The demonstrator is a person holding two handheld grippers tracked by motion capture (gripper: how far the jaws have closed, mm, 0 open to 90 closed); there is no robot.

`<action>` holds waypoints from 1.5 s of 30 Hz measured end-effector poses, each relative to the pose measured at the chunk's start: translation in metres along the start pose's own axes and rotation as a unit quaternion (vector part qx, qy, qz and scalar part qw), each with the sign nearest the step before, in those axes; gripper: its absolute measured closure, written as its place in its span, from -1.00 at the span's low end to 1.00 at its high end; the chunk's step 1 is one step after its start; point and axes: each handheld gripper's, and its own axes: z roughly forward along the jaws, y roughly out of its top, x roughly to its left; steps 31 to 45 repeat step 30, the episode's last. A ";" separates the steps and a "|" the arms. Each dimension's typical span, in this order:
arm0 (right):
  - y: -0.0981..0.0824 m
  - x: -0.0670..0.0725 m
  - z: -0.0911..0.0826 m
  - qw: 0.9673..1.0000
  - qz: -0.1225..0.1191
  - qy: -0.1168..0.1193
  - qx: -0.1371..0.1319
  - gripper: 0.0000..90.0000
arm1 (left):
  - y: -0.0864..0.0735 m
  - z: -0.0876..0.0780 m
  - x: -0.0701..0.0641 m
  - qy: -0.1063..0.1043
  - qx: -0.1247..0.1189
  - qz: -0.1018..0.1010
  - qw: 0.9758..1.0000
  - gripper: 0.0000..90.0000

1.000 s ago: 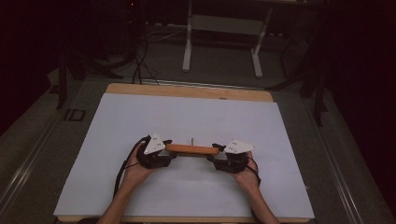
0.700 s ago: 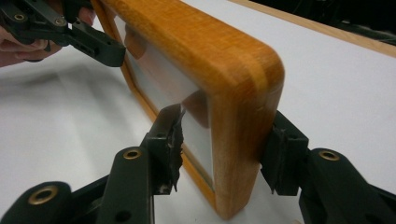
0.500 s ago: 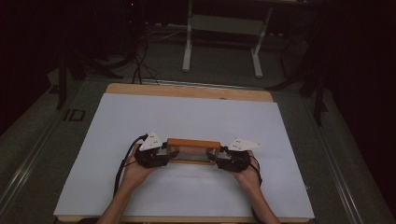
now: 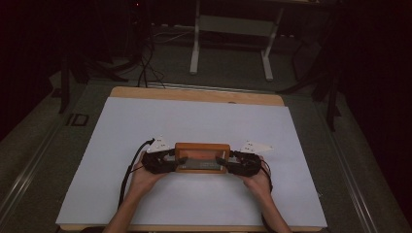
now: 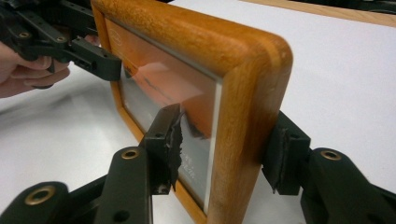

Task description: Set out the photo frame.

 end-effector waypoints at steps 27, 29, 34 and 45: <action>0.001 -0.008 -0.021 0.999 -0.007 -0.042 0.006 -0.19 | -0.002 -0.034 0.015 0.015 -0.036 -0.021 0.999 -0.06; 0.003 -0.010 -0.028 0.999 -0.008 -0.048 0.001 -0.19 | -0.001 -0.041 0.018 0.009 -0.042 -0.020 0.999 -0.06; 0.003 -0.012 -0.031 0.999 -0.007 -0.053 0.001 -0.19 | -0.002 -0.044 0.021 0.005 -0.043 -0.023 0.999 -0.06; 0.003 -0.012 -0.031 0.999 -0.007 -0.053 0.001 -0.19 | -0.002 -0.044 0.021 0.005 -0.043 -0.023 0.999 -0.06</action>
